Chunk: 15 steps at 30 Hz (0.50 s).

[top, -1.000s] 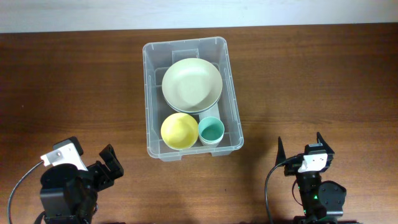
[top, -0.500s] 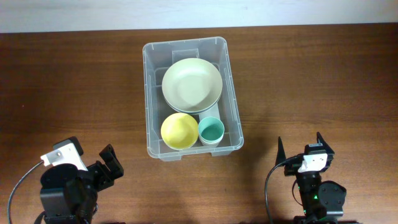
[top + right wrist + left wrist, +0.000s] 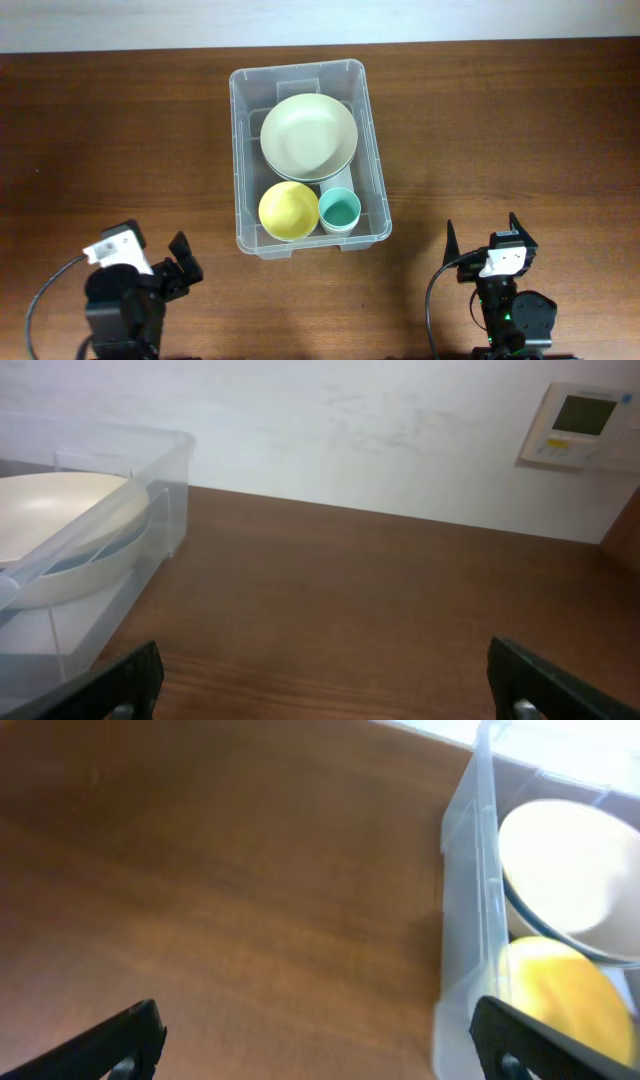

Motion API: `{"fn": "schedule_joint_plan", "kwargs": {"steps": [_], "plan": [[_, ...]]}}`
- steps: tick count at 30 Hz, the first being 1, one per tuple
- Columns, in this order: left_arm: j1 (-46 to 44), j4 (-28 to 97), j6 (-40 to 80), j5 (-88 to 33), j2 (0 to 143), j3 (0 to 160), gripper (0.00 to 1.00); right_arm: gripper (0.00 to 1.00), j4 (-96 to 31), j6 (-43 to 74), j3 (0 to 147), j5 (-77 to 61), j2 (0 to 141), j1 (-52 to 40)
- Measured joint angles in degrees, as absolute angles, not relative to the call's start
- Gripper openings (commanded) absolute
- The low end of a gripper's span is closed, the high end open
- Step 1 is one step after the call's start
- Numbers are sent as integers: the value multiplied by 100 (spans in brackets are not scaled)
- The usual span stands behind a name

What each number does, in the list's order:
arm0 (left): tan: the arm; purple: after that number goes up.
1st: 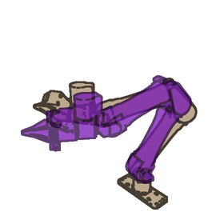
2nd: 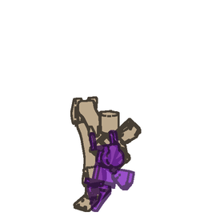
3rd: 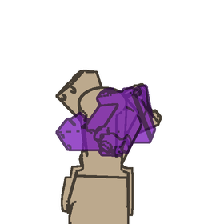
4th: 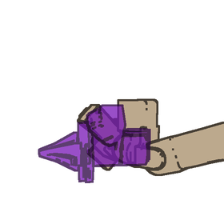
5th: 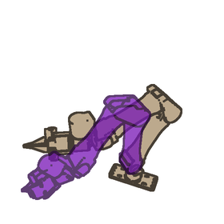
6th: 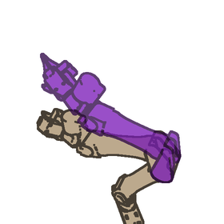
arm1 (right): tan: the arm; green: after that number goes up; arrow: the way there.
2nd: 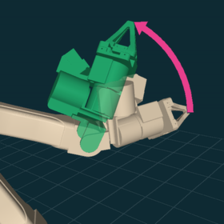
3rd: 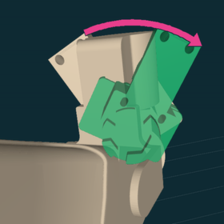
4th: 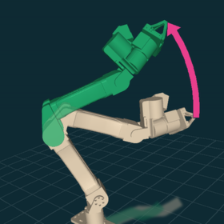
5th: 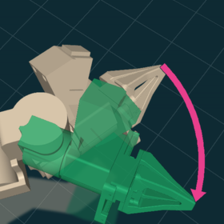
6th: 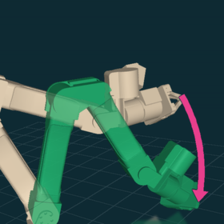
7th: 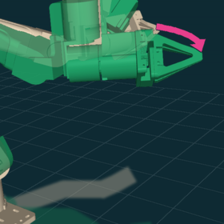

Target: Pack container

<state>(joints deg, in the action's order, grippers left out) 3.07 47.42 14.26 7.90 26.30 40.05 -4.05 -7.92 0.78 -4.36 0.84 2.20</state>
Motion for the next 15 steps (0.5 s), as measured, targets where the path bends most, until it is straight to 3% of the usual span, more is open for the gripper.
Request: {"fn": "schedule_joint_plan", "kwargs": {"steps": [15], "plan": [[307, 1822, 80, 596, 183, 1173, 100, 99, -403, -797, 78, -436, 84, 220]]}}
